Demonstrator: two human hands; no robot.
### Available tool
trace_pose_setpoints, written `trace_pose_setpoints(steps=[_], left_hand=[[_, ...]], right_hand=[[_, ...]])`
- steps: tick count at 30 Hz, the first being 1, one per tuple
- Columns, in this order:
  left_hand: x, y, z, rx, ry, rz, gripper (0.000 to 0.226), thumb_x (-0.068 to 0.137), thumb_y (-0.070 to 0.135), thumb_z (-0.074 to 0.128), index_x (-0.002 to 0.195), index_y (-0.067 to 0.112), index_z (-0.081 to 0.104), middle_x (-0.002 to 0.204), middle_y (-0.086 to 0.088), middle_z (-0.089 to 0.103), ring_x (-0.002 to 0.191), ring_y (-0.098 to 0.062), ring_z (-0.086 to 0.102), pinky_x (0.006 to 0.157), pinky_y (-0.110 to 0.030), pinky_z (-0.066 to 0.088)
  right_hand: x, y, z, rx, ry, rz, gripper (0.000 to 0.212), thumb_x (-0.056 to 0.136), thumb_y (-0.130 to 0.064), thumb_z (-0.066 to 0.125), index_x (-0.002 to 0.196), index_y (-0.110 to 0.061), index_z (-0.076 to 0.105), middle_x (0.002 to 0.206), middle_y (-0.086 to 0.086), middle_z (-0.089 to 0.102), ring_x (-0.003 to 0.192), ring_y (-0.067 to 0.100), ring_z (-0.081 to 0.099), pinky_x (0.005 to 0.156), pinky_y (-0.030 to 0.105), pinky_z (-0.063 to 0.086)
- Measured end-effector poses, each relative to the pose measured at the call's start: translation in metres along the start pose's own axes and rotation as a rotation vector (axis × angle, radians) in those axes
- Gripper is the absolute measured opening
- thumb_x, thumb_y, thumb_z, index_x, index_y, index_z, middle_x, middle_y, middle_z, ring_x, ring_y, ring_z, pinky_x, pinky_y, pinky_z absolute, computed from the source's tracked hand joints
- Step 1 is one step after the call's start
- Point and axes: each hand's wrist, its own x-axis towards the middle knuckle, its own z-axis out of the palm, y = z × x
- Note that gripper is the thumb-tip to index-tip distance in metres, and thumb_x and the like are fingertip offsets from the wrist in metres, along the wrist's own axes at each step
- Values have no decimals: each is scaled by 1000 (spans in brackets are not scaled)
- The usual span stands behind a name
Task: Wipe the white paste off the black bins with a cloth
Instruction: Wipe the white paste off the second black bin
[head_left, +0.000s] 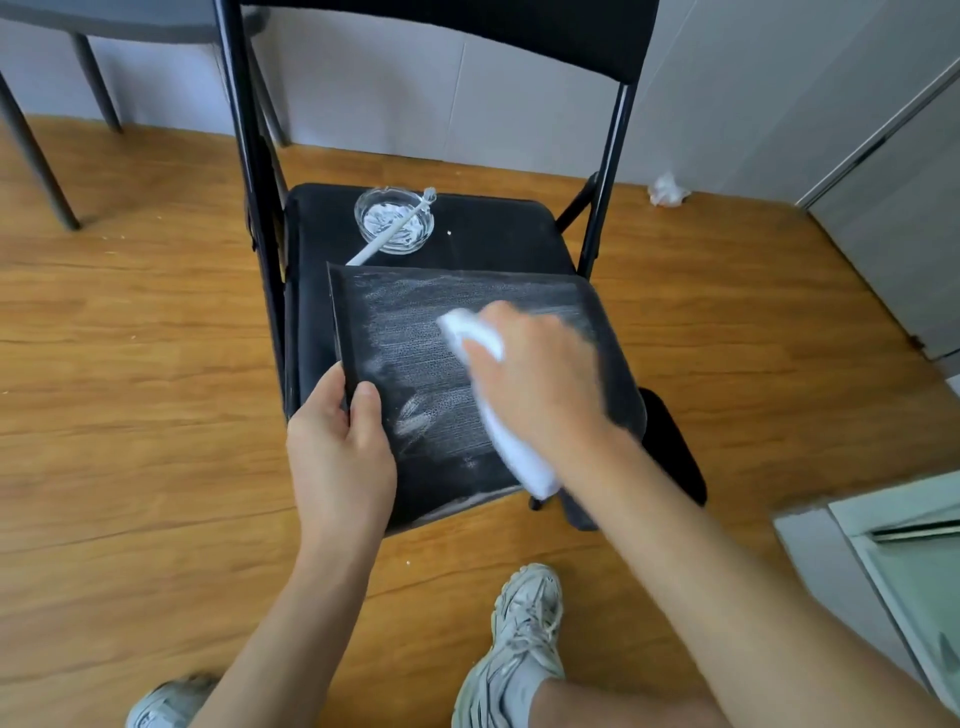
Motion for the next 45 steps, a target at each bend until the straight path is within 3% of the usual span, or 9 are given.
trace_pose_setpoints(steps=[2,8,12,19,23,26,31,35,45], left_hand=[[-2,0,-1,-18,1,-10,26,100,7,42,80,-9,45,63,-11,39,55,-15,27,46,-24,22],[2,2,0,-21,1,-17,25,101,11,42,83,-3,53,67,-15,46,65,-18,38,56,-29,33],[-1,0,-3,10,10,-63,33,102,10,43,69,16,43,64,-4,38,56,-8,31,47,-18,28],[-1,-4,0,-7,40,-61,27,102,12,45,75,15,51,74,-5,44,66,-12,37,57,-26,33],[-2,-9,0,3,20,-99,25,102,16,46,117,7,63,76,-10,55,66,-11,47,59,-19,42],[0,-3,1,-34,7,-58,20,102,15,45,109,16,64,79,-7,55,73,-16,50,67,-36,46],[0,-4,-1,-36,22,-61,22,101,14,46,111,7,65,78,-12,58,73,-16,51,65,-31,44],[1,-4,-4,-19,9,-29,18,101,10,47,91,13,62,75,-17,64,65,-14,52,56,-16,41],[2,-3,2,-18,16,-14,23,100,11,45,87,-1,60,78,-30,58,63,-21,48,58,-29,39]], right_hand=[[-2,-10,4,-2,4,-130,20,96,-33,42,100,-25,60,78,-5,60,72,25,55,58,33,33],[28,36,-6,-124,71,87,15,95,-27,45,86,-18,53,68,-3,50,62,23,49,54,30,37],[-22,5,-5,-15,-70,-148,14,96,-28,42,94,-25,56,76,-4,57,68,26,53,56,33,32],[7,18,-4,-113,18,-49,10,95,-27,45,98,-24,54,83,0,60,74,29,56,58,33,30],[-48,10,-7,145,-28,-216,17,95,-30,49,108,-39,44,85,-5,65,70,26,58,57,33,42],[3,38,1,-28,96,-72,18,99,-39,38,107,-33,53,79,-5,62,65,23,55,51,29,30],[26,64,-1,-33,92,137,28,99,-39,38,107,-23,59,79,1,60,67,27,49,58,32,32],[-34,54,-6,-3,88,-34,18,97,-32,47,113,-36,55,84,-2,63,67,32,53,57,31,31],[36,68,-4,-48,121,253,26,97,-31,43,111,-14,56,95,14,65,81,33,55,65,34,34]])
